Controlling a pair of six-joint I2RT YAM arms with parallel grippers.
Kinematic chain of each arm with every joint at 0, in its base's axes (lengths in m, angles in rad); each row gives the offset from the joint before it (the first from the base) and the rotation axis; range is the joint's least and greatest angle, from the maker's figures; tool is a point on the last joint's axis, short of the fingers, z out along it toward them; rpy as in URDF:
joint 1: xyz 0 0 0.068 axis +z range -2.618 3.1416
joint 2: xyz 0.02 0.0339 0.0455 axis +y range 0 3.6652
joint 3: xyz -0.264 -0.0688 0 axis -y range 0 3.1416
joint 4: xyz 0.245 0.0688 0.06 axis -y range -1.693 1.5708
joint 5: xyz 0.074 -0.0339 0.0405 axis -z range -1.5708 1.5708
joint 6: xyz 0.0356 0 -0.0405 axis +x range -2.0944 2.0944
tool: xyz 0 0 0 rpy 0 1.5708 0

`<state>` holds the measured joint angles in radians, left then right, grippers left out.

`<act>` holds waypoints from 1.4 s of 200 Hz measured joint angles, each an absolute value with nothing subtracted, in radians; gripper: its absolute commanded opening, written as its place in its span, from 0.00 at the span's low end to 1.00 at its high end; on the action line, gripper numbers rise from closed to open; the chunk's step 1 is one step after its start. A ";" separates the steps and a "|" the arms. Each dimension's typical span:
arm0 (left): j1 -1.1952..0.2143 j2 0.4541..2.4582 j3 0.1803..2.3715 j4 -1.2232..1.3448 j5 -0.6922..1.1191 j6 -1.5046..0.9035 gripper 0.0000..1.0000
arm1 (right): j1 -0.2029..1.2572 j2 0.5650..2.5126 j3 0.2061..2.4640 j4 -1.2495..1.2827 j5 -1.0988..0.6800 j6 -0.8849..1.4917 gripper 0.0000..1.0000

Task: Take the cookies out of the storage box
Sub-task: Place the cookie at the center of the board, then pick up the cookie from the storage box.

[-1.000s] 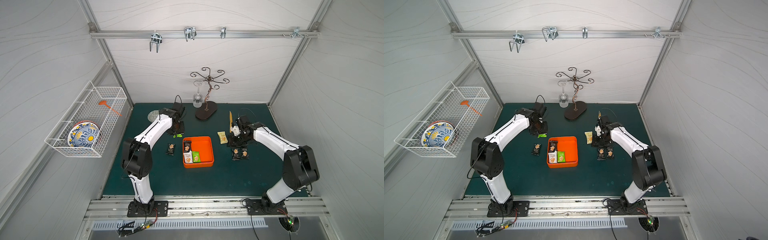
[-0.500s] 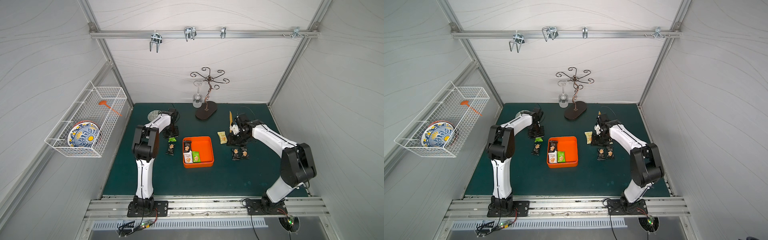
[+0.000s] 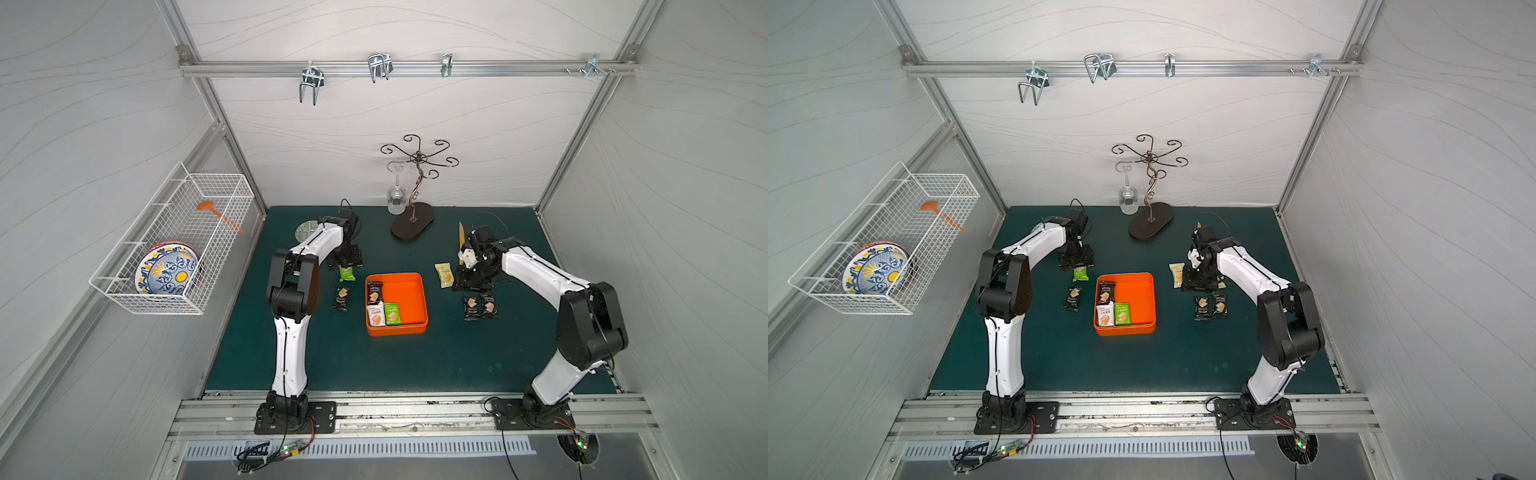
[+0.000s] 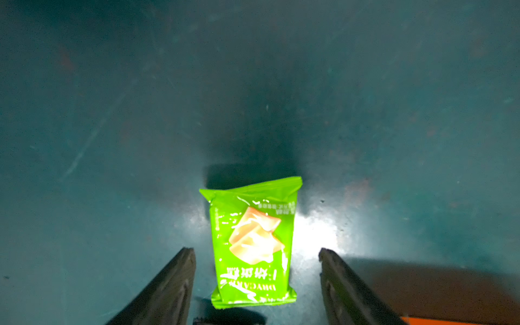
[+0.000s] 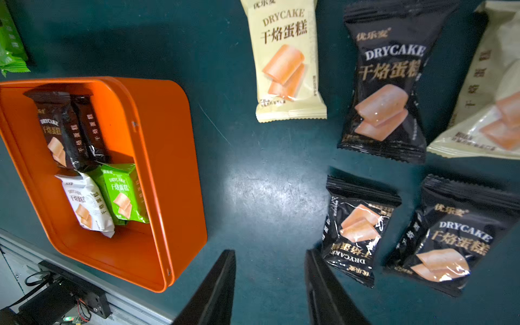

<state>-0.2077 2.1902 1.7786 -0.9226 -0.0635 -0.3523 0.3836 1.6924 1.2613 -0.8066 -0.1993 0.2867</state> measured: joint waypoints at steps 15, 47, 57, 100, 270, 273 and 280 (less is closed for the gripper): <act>-0.209 2.168 1.785 -0.936 -0.064 -0.362 0.74 | 0.384 1.692 1.261 -0.806 -0.200 0.287 0.45; -0.228 2.029 1.746 -0.959 -0.065 -0.393 0.74 | 0.384 1.687 1.261 -0.805 -0.208 0.288 0.45; -0.247 1.967 1.724 -0.968 -0.068 -0.401 0.74 | 0.384 1.682 1.261 -0.805 -0.214 0.288 0.46; -0.381 1.750 1.620 -0.980 -0.067 -0.459 0.74 | 0.398 1.642 1.261 -0.802 -0.220 0.289 0.46; -0.670 1.952 1.525 -1.012 -0.194 -0.631 0.70 | 0.412 1.539 1.158 -0.760 -0.224 0.297 0.47; -0.670 1.958 1.529 -1.013 -0.196 -0.633 0.70 | 0.411 1.538 1.158 -0.760 -0.224 0.297 0.47; -0.670 1.971 1.538 -1.015 -0.201 -0.635 0.71 | 0.409 1.536 1.158 -0.759 -0.225 0.297 0.47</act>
<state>-0.6701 1.9713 1.5379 -1.0149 -0.2008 -0.6353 0.4088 1.5360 1.1580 -0.7589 -0.2249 0.2966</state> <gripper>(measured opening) 0.705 0.466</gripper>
